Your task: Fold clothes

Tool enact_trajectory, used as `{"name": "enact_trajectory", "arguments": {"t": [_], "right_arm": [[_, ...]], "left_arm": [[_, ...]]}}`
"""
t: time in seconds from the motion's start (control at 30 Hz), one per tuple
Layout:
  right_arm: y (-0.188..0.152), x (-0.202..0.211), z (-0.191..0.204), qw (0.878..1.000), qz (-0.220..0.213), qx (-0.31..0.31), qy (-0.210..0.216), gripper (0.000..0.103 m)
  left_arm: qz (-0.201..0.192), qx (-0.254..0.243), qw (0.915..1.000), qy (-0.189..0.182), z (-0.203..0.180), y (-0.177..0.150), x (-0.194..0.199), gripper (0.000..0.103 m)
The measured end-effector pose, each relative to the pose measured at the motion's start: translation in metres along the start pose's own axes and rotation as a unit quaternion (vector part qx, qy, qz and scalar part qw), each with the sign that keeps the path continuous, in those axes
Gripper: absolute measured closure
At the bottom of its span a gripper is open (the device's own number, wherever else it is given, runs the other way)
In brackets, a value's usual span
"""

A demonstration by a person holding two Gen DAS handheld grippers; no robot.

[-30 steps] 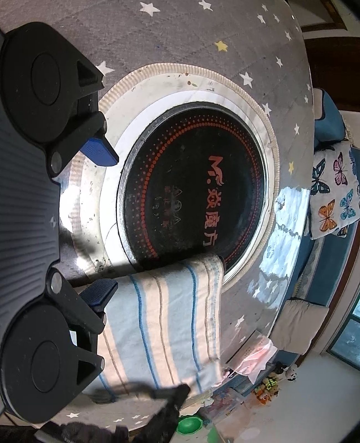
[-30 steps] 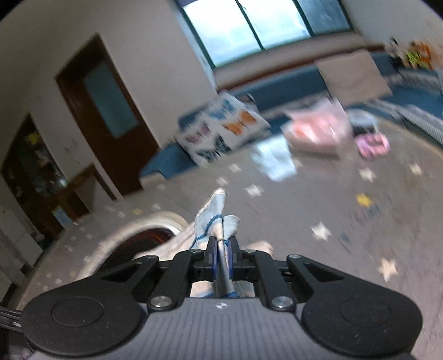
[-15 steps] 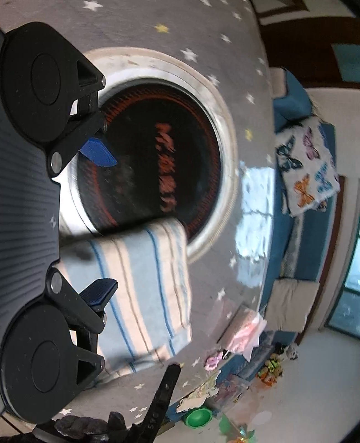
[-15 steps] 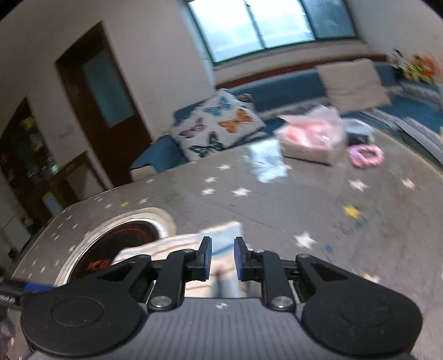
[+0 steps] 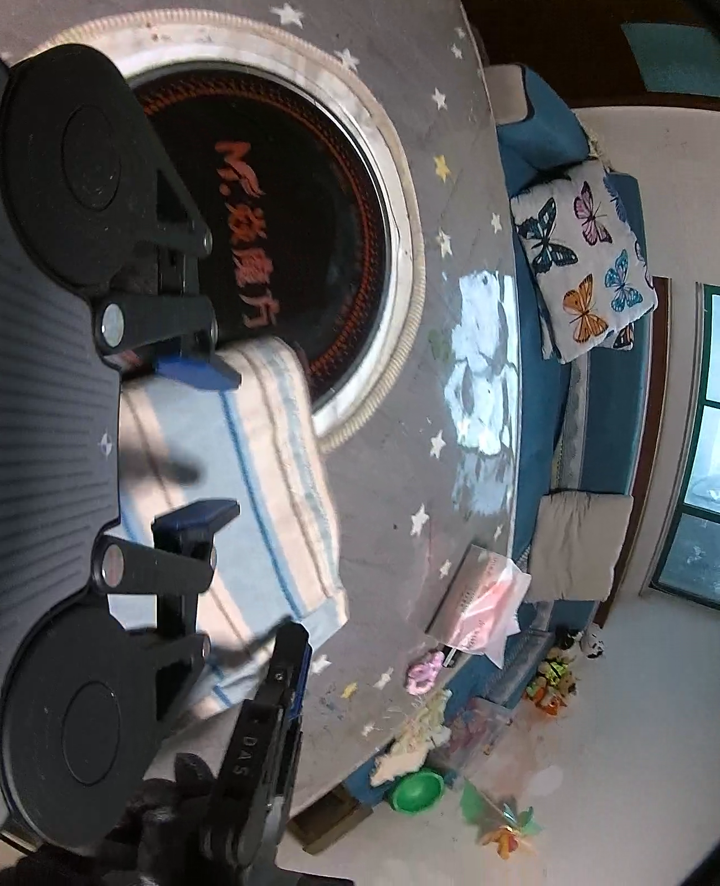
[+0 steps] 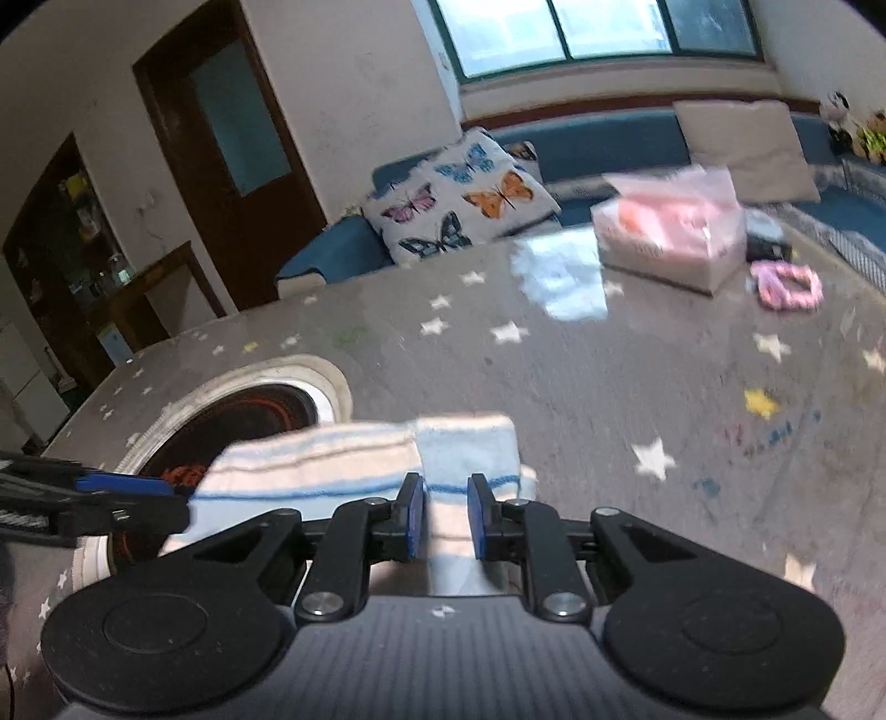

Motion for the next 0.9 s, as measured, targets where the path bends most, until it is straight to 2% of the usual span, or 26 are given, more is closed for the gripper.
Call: {"name": "enact_trajectory", "arguments": {"t": [0.13,0.2,0.33,0.43,0.6,0.77,0.9], "right_arm": [[0.003,-0.005,0.005,1.000,0.003,0.008,0.007,0.086],[0.000,-0.011,0.001,1.000,0.012,0.005,-0.001,0.086],[-0.003,-0.013,-0.003,1.000,0.015,0.000,0.001,0.086],[-0.002,-0.012,-0.002,1.000,0.018,0.007,0.000,0.086],[0.010,-0.009,0.006,1.000,0.006,0.020,0.012,0.085],[0.012,-0.026,0.009,1.000,0.018,0.024,0.005,0.085],[0.013,-0.020,0.006,1.000,0.012,0.016,0.008,0.085]], "left_arm": [[-0.006,0.004,0.9997,-0.023,0.001,0.006,-0.009,0.071],[0.001,0.001,0.9999,-0.012,0.005,0.007,-0.019,0.072],[0.025,0.027,0.9993,-0.001,0.024,0.002,-0.040,0.080],[0.026,0.034,0.9991,-0.006,0.027,0.002,-0.040,0.080],[0.004,0.023,0.9997,-0.012,0.019,0.016,-0.032,0.079],[0.014,0.024,0.9994,-0.023,0.009,0.023,-0.046,0.079],[0.011,0.004,0.9990,-0.043,-0.010,0.030,-0.048,0.079]]}}
Point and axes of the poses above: each gripper's, at about its wrist camera, not at the fingertips, and x roughly against the way its jaws point, z to its left, y to its top, the point moved 4 cm from there along -x, roughly the way its jaws point, and after that the axes turned 3 degrees about -y, right-handed, at the moved point
